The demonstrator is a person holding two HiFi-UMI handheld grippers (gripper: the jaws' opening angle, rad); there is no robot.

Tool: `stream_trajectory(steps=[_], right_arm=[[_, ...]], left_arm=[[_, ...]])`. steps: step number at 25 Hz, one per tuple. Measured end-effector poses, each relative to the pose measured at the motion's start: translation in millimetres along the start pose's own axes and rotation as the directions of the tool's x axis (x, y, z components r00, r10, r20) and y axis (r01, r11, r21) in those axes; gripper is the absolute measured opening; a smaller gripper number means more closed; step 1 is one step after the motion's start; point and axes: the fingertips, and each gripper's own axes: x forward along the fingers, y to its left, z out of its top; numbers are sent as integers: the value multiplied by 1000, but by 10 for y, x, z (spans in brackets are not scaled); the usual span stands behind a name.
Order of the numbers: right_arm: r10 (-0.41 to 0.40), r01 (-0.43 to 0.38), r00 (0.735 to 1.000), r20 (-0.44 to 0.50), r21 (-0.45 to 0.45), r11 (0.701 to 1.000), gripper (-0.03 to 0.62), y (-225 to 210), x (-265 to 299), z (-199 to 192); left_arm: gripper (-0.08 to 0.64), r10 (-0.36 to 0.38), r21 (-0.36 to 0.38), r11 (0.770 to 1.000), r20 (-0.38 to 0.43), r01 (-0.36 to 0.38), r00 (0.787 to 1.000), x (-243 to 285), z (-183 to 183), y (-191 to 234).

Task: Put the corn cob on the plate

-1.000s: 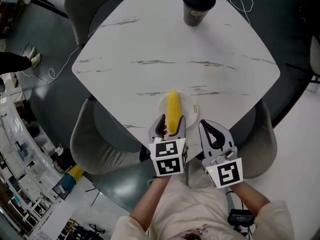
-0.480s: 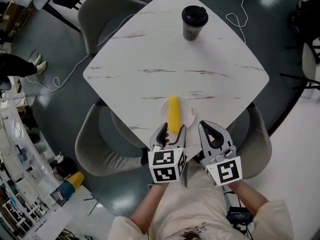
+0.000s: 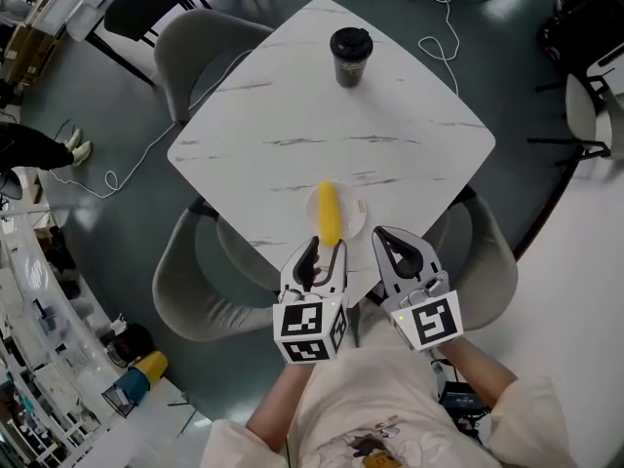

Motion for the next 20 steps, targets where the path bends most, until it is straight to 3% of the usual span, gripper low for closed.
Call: stream_trajectory(steps=[6, 10, 15, 20], right_arm=[[-23, 24, 1000, 20, -17, 1000, 3, 79, -286, 102], [-36, 37, 999, 30, -23, 999, 3, 198, -431, 144], [-34, 35, 998, 58, -5, 999, 5, 363, -544, 302], [-14, 16, 996, 85, -19, 1000, 5, 566, -662, 413]], left_arm=[[166, -16, 111, 994, 44, 12, 999, -372, 143, -193], [165, -40, 93, 995, 50, 35, 998, -562, 62, -249], [18, -2, 81, 997, 90, -5, 996, -848, -6, -211], [13, -10, 53, 999, 108, 4, 994, -1086, -59, -259]])
